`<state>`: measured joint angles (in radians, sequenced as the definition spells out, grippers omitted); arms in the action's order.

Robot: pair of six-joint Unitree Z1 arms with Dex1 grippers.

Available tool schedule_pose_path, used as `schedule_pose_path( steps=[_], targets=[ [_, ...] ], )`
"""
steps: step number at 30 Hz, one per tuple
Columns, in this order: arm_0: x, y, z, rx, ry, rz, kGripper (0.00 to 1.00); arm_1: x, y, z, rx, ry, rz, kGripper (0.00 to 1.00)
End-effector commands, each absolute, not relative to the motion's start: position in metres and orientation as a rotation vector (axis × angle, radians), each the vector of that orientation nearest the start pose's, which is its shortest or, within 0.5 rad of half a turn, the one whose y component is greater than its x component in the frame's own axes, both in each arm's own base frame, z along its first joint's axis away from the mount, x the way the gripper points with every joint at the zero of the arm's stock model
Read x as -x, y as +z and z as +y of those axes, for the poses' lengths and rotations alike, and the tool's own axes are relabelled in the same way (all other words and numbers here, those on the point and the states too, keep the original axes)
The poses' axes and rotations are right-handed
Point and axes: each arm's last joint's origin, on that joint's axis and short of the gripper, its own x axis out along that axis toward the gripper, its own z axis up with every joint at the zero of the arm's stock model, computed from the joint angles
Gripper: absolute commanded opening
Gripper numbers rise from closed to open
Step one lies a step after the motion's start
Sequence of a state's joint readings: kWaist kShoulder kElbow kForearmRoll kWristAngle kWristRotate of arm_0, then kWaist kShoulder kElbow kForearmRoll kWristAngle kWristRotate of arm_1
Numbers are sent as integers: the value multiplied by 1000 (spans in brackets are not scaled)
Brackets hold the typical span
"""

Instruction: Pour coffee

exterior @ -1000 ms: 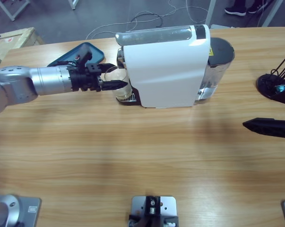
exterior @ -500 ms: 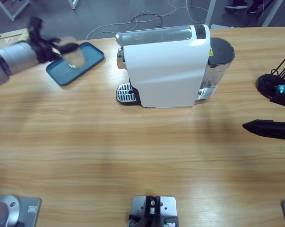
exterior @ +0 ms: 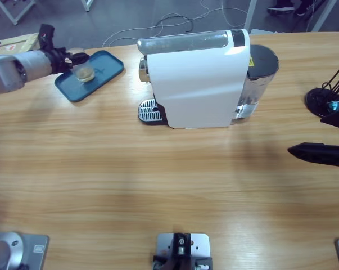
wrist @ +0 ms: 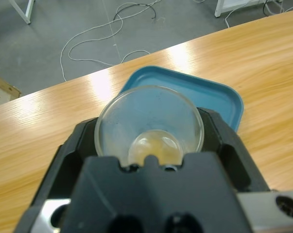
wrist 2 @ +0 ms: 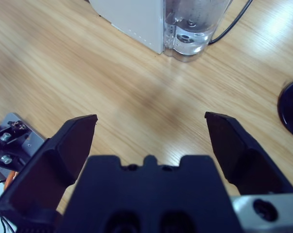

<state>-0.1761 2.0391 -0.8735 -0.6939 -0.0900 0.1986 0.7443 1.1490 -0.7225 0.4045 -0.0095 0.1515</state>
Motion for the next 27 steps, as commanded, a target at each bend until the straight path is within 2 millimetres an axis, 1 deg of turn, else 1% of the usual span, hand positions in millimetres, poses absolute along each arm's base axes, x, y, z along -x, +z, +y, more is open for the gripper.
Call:
schedule_pose_path(
  steps=[1,4,9,10,12,13,16,17,18,20,23,25,27],
  targets=[
    [-413,168,-73,-208,-286,556,0,-127,280,116,190,611,898,1000],
    [-418,168,-73,-213,-280,612,0,-127,279,116,187,607,901,1000],
    [-419,168,-76,-215,-288,653,0,-126,280,114,183,605,891,1000],
    [-419,167,-76,-217,-288,672,31,-126,281,113,181,604,888,1000],
    [-416,164,-76,-223,-277,690,854,-124,283,112,177,606,880,1000],
    [-414,165,-77,-225,-281,687,976,-123,283,111,176,606,877,1000],
    [-404,168,-77,-224,-283,690,990,-121,286,109,174,605,868,1000],
    [-400,173,-76,-224,-278,685,991,-120,287,108,173,603,862,1000],
    [-393,182,-74,-223,-265,669,991,-119,289,107,171,603,857,1000],
    [-378,205,-70,-214,-239,626,991,-118,290,105,175,594,856,1000],
    [-348,249,-65,-194,-225,549,991,-113,295,100,170,592,833,1000],
    [-324,282,-62,-185,-218,508,991,-109,299,97,163,597,812,1000],
    [-293,308,-65,-153,-233,494,991,-106,301,93,158,599,799,1000]
  ],
)
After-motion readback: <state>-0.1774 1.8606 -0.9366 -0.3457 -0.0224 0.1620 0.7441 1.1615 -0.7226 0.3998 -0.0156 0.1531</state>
